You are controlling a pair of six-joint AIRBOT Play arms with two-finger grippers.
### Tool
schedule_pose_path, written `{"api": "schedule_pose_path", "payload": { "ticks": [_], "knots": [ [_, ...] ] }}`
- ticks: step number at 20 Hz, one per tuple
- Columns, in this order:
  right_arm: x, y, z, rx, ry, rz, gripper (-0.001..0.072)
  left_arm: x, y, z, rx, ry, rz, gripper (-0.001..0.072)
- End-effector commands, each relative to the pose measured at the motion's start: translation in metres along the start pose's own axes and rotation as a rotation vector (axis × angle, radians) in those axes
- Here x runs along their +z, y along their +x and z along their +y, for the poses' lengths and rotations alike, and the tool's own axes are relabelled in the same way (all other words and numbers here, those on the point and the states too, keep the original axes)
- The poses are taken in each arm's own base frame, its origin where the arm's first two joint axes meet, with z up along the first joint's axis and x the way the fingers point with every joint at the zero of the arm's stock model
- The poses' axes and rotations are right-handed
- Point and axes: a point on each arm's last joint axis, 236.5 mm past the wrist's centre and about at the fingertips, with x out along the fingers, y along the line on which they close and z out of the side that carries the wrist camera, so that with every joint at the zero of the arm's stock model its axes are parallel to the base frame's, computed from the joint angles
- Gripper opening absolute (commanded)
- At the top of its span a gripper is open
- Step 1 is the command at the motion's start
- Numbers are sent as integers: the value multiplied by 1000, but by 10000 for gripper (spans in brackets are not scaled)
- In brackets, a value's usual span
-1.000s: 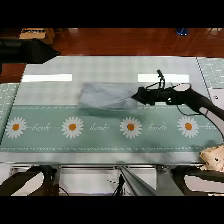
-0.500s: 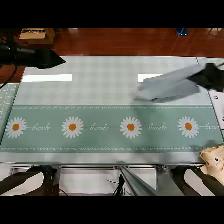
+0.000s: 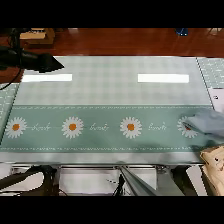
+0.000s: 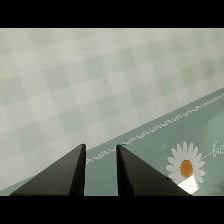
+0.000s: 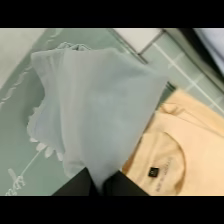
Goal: Fold the shirts.
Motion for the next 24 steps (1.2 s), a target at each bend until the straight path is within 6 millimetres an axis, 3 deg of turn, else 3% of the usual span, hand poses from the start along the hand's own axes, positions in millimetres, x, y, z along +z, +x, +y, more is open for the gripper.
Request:
{"api": "schedule_pose_path", "payload": {
  "ticks": [1, 6, 11, 15, 19, 20, 21, 22, 24],
  "knots": [
    [-16, -15, -73, -197, 163, 14, 32, 0, -3, 14, 28, 14, -1, 259],
    [-50, -39, -127, -433, 243, 117, 31, 10, -11, 40, 76, 7, -50, 258],
    [-69, -90, -177, -731, 303, 132, 31, 19, -3, 84, 135, -40, -96, 258],
    [-82, -112, -193, -850, 331, 156, 31, 25, -4, 123, 190, -99, -140, 258],
    [-85, -124, -202, -916, 332, 162, 37, 27, -22, 147, 234, -114, -179, 258],
    [-83, -124, -203, -917, 324, 158, 189, 27, -25, 152, 241, -122, -184, 258],
    [-81, -125, -204, -920, 309, 151, 467, 26, -29, 157, 248, -131, -189, 258],
    [-79, -127, -206, -930, 299, 148, 516, 26, -32, 160, 253, -137, -192, 258],
    [-76, -130, -210, -952, 293, 133, 516, 25, -34, 163, 258, -143, -196, 258]
  ]
}}
